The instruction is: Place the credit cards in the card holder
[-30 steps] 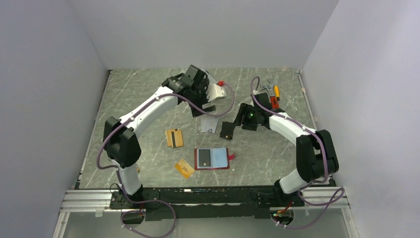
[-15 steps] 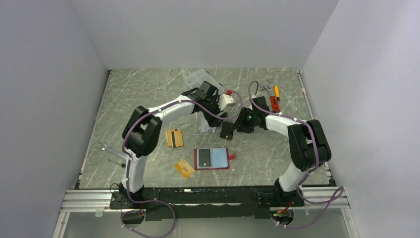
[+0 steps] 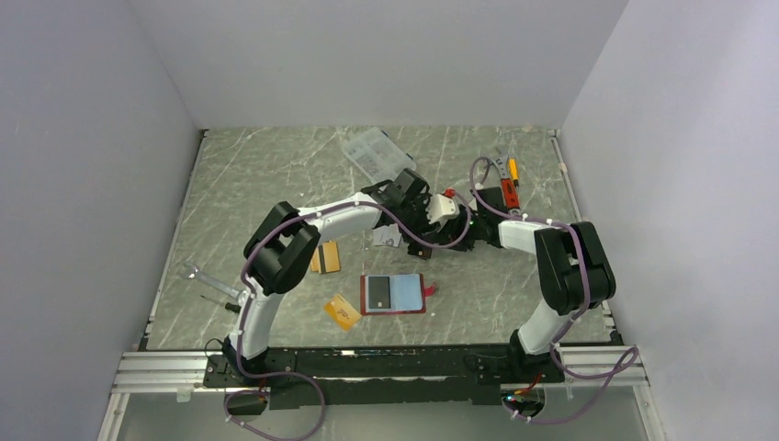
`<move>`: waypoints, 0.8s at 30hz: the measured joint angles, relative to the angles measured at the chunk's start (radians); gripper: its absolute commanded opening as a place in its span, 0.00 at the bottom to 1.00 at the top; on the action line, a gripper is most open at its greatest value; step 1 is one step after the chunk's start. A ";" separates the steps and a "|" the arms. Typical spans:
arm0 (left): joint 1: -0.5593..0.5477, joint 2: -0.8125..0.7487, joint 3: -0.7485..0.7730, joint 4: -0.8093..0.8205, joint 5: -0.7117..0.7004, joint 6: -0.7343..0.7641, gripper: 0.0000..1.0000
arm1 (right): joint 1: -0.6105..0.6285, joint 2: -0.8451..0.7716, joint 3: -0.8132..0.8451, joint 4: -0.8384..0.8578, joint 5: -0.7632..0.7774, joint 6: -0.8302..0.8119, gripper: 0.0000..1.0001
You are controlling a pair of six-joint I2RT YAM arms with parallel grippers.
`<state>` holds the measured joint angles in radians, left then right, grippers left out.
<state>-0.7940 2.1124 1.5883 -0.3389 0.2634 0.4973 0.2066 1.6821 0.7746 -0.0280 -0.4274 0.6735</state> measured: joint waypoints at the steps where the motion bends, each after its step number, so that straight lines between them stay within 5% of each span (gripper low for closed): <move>1: -0.006 0.000 0.000 0.001 -0.005 0.007 0.48 | -0.005 0.000 -0.006 0.015 -0.010 0.005 0.32; 6: -0.016 0.010 -0.004 0.011 -0.044 0.032 0.33 | -0.021 0.001 -0.034 0.071 -0.041 0.020 0.30; 24: -0.034 0.011 -0.047 0.029 -0.079 0.068 0.28 | -0.036 0.017 -0.063 0.137 -0.097 0.053 0.29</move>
<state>-0.8276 2.1239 1.5410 -0.3103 0.1841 0.5655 0.1707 1.6989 0.7113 0.1089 -0.5243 0.7265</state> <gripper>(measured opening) 0.289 0.282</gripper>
